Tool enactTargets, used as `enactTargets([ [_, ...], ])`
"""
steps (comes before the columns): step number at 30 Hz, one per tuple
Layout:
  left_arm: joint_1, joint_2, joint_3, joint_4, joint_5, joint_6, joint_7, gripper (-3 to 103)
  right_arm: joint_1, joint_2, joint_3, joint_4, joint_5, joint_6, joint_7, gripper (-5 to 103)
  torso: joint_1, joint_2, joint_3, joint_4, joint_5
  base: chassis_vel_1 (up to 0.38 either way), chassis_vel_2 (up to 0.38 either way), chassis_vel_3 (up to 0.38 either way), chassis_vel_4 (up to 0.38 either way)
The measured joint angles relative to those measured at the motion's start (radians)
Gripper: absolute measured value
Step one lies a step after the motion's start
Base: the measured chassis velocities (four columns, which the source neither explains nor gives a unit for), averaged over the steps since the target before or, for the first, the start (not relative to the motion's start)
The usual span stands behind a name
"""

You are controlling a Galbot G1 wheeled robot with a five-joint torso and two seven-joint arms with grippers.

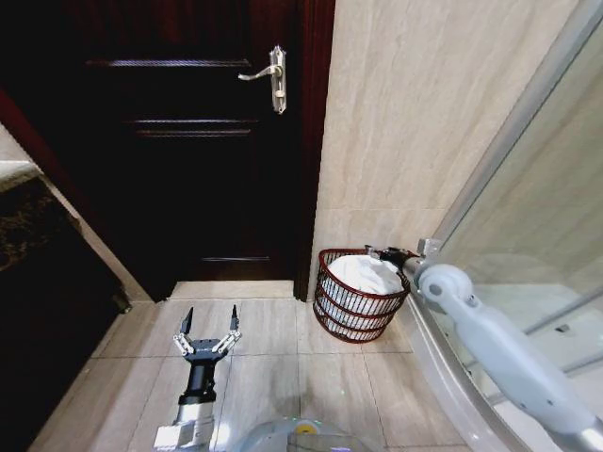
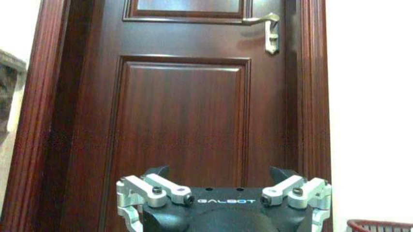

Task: Discard the used towel into the hamper.

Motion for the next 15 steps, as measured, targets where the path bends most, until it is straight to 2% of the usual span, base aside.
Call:
enactTargets([
  [1,0.001,0.003,0.005,0.011,0.003,-0.001,-0.004,100,-0.050,0.027,0.024,-0.009,-0.154,0.099,-0.073,100,0.000,0.000,0.000,-0.0001,0.0000,0.000,0.000,0.000,0.000],
  [2,0.001,0.003,0.005,0.011,0.003,-0.001,-0.004,100,-0.050,0.027,0.024,-0.009,-0.154,0.099,-0.073,100,0.000,0.000,0.000,-0.0001,0.0000,0.000,0.000,0.000,0.000],
  [5,0.002,0.005,0.002,0.015,0.004,0.021,-0.012,100,-0.125,0.087,0.080,-0.005,-0.294,0.193,-0.110,100,0.000,0.000,0.000,0.0003,0.0002,0.000,0.000,0.000,0.000],
  [7,-0.002,0.006,-0.002,0.012,0.002,0.035,-0.018,100,-0.144,0.102,0.102,-0.001,-0.328,0.212,-0.118,100,0.000,0.000,0.000,0.0003,0.0001,0.000,0.000,0.000,0.000],
  [11,-0.058,0.012,-0.031,-0.026,-0.028,0.156,-0.049,100,-0.278,0.184,0.256,0.043,-0.451,0.261,-0.176,100,0.000,0.000,0.000,0.0002,-0.0004,0.000,0.000,0.000,0.000],
  [12,-0.068,0.018,-0.035,-0.032,-0.032,0.180,-0.051,100,-0.308,0.197,0.279,0.051,-0.464,0.274,-0.182,100,0.000,0.000,0.000,0.0000,-0.0004,0.000,0.000,0.000,0.000],
  [13,-0.068,0.018,-0.035,-0.032,-0.032,0.180,-0.051,100,-0.308,0.197,0.279,0.051,-0.464,0.274,-0.182,100,0.000,0.000,0.000,0.0000,-0.0004,0.000,0.000,0.000,0.000],
  [15,-0.098,0.039,-0.037,-0.047,-0.044,0.232,-0.053,100,-0.412,0.252,0.351,0.079,-0.512,0.305,-0.199,100,0.000,0.000,0.000,-0.0001,0.0001,0.000,0.000,0.000,0.000],
])
